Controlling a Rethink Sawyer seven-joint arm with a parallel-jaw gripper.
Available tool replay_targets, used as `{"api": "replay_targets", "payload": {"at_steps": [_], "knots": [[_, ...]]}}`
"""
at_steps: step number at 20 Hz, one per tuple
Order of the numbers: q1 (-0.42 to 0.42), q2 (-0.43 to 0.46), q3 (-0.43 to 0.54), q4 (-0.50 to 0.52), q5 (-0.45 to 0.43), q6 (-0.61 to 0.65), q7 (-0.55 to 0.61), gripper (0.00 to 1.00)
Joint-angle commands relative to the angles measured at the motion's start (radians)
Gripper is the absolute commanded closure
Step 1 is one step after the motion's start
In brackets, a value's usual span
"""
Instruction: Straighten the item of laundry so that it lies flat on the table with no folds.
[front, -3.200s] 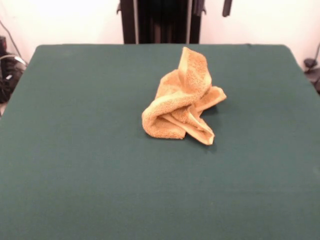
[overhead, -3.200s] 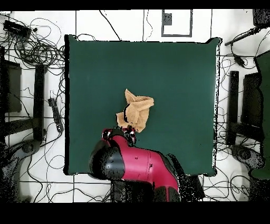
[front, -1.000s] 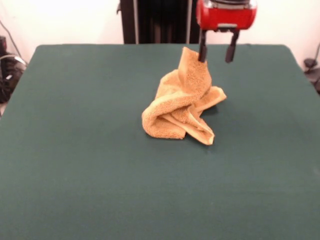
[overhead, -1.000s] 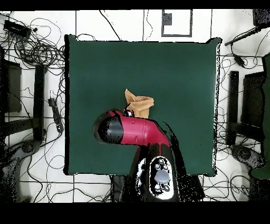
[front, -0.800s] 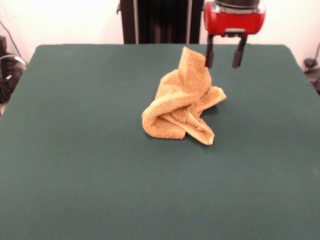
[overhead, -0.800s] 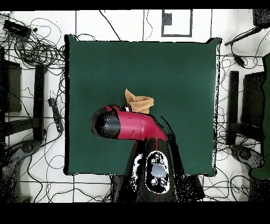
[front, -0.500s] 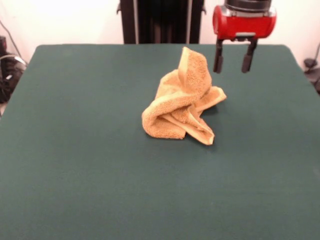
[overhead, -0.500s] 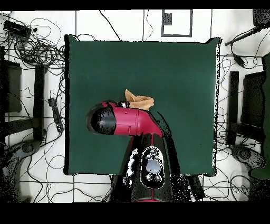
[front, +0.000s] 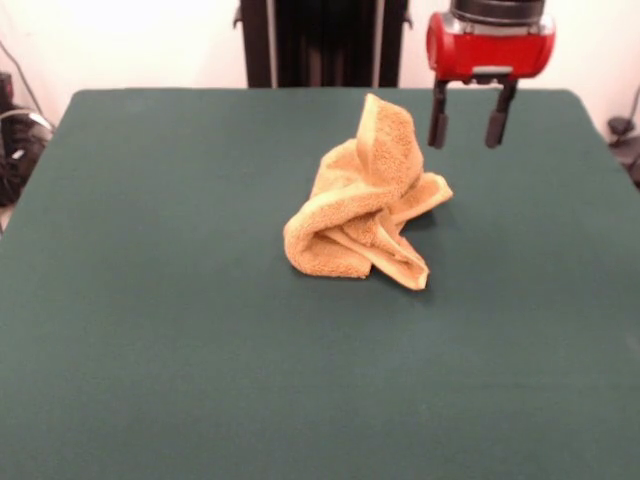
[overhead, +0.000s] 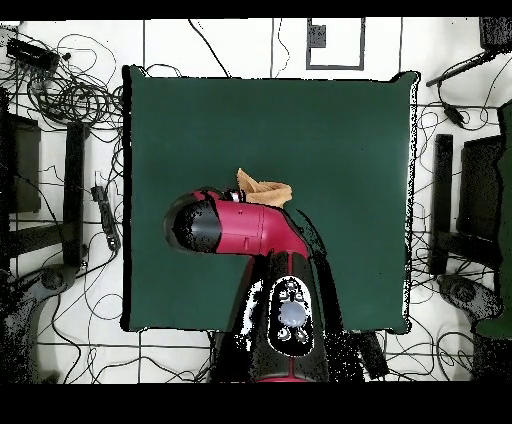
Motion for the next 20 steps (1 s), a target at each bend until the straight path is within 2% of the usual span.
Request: {"api": "replay_targets", "payload": {"at_steps": [1, 11, 20], "knots": [[0.019, 0.017, 0.060, -0.016, 0.048, 0.080, 0.195, 0.00], [-0.007, -0.004, 0.066, 0.011, 0.044, 0.085, 0.172, 0.00], [0.002, -0.004, 0.062, 0.003, 0.044, 0.096, 0.178, 0.00]]}}
